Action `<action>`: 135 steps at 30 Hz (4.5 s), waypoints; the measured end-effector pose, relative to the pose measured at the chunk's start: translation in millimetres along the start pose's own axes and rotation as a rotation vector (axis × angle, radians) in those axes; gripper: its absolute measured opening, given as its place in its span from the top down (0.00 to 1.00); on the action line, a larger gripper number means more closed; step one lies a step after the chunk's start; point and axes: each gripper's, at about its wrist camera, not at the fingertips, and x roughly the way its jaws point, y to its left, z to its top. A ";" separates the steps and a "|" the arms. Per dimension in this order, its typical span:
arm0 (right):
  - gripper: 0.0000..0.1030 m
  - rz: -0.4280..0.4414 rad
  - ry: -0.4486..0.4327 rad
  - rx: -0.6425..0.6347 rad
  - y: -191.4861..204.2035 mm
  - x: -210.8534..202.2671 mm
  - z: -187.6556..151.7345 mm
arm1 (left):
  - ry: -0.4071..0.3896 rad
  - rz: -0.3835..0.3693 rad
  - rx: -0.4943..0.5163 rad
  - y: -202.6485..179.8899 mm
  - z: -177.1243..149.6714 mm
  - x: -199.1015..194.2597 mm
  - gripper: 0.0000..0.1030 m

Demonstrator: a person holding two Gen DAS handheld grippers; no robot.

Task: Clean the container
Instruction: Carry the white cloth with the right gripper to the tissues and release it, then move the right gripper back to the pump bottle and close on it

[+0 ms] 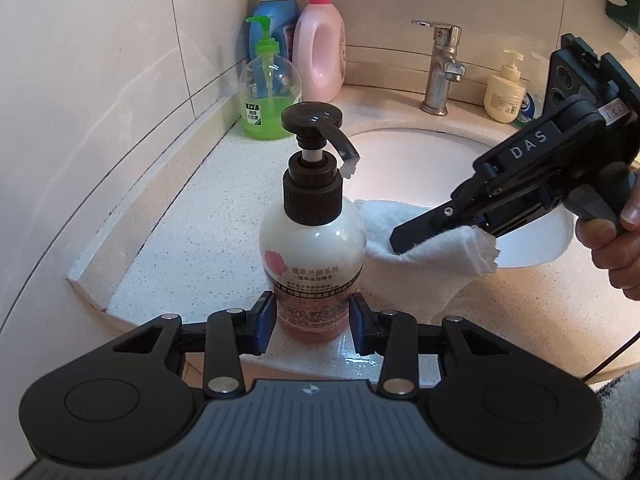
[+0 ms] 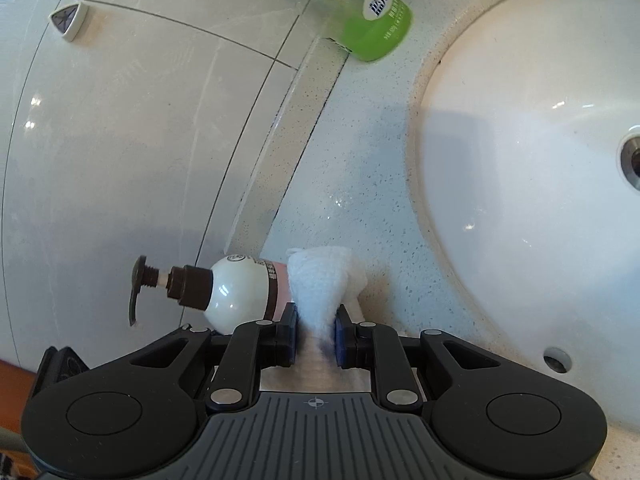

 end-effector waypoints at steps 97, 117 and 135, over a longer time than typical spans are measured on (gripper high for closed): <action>0.56 -0.886 -0.456 -0.210 -56.2 -245.5 -91.4 | -0.065 -0.059 -0.020 -114.6 9.2 -6.7 0.10; 0.51 -0.745 -0.383 -0.342 -16.3 -184.5 -80.5 | -0.047 0.008 -0.074 -84.2 -1.8 -19.4 0.08; 0.50 -0.642 -0.300 -0.488 39.6 -111.1 -60.4 | -0.048 0.068 -0.136 -24.7 -8.4 -38.3 0.08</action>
